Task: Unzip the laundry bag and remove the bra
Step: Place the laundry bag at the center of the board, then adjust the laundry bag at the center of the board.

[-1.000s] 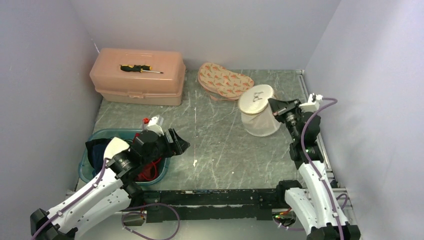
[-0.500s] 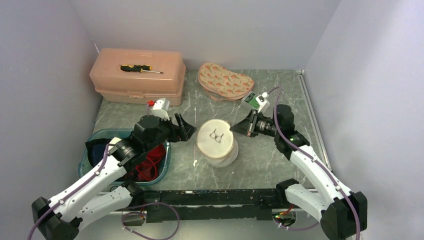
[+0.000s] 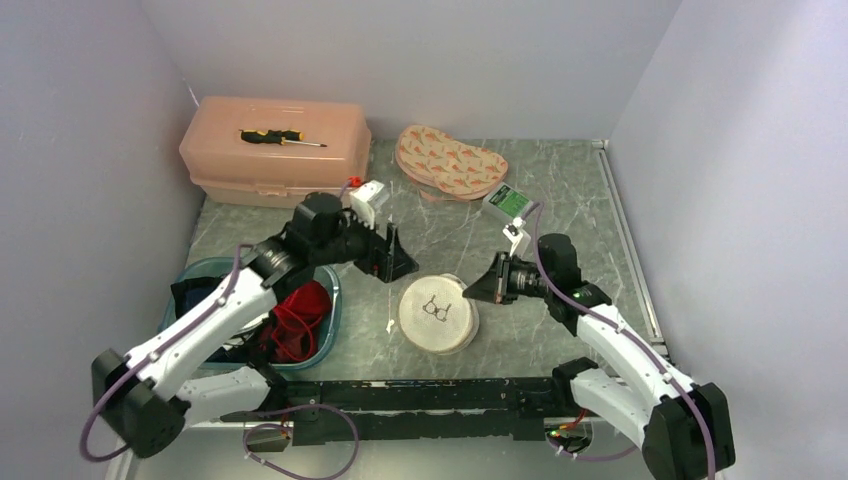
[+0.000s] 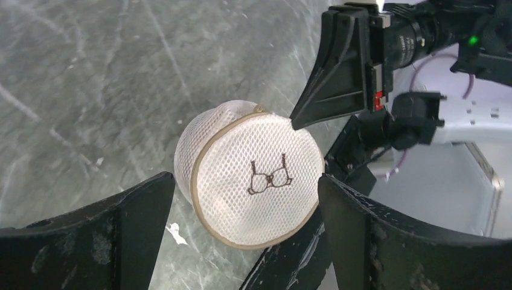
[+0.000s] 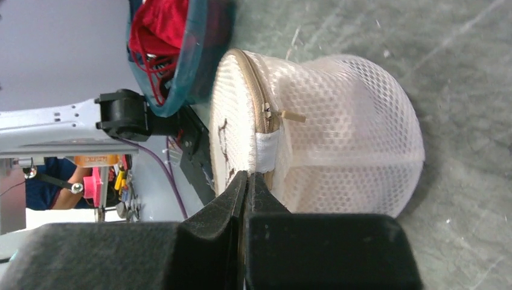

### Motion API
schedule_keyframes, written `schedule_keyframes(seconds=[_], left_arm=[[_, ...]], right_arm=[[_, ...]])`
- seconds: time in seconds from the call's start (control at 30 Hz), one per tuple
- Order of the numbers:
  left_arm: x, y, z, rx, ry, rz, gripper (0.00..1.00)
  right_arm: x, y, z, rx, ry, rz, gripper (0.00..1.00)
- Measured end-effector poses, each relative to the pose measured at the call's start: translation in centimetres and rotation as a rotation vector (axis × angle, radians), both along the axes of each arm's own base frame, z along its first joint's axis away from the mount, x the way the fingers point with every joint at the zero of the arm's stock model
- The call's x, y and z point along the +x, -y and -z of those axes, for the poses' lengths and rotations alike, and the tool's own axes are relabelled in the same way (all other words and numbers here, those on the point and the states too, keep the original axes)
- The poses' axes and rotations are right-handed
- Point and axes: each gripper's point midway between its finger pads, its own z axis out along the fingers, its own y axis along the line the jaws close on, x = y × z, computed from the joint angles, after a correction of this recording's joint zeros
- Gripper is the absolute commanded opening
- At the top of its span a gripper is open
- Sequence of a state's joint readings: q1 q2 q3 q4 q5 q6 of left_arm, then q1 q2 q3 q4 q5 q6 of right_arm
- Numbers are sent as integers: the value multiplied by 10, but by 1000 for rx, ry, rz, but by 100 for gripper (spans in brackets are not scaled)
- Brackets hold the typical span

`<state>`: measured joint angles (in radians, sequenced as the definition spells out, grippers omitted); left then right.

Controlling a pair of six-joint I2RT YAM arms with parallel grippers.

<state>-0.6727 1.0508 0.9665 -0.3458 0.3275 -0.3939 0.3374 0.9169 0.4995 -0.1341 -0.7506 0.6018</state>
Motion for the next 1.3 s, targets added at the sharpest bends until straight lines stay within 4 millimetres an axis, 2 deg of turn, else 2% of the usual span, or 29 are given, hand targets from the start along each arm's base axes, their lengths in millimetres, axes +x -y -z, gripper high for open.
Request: schedule_keyframes(seconds=[0.1,0.27,0.33,0.47,0.63,0.77,0.97,1.17,1.3], left_arm=[[4,15,6,5,-51,139,94],[13,30,29,20,-187,340,90],[12,37,35,4,-225,412,90],[-2,52,50,-12,-280,555,88],[-27,66,57,-23,-286,698,88],[-33,70,59,-19,-256,739,89],[-27,72,65,-5,-245,734,90],[-13,83,65,31,-190,725,91],[-5,82,66,64,-155,688,94]], right_arm=[[-6,3,7,-17,-10,3,0],[-10,4,-10,15,104,-18,0],[-15,4,-11,34,134,-33,0],[-25,5,-5,48,143,-53,0],[-28,3,-12,69,175,-73,0],[-29,2,-16,80,189,-85,0],[-30,0,-19,94,207,-103,0],[-31,-2,-22,104,220,-114,0],[-32,-3,-22,106,218,-121,0]])
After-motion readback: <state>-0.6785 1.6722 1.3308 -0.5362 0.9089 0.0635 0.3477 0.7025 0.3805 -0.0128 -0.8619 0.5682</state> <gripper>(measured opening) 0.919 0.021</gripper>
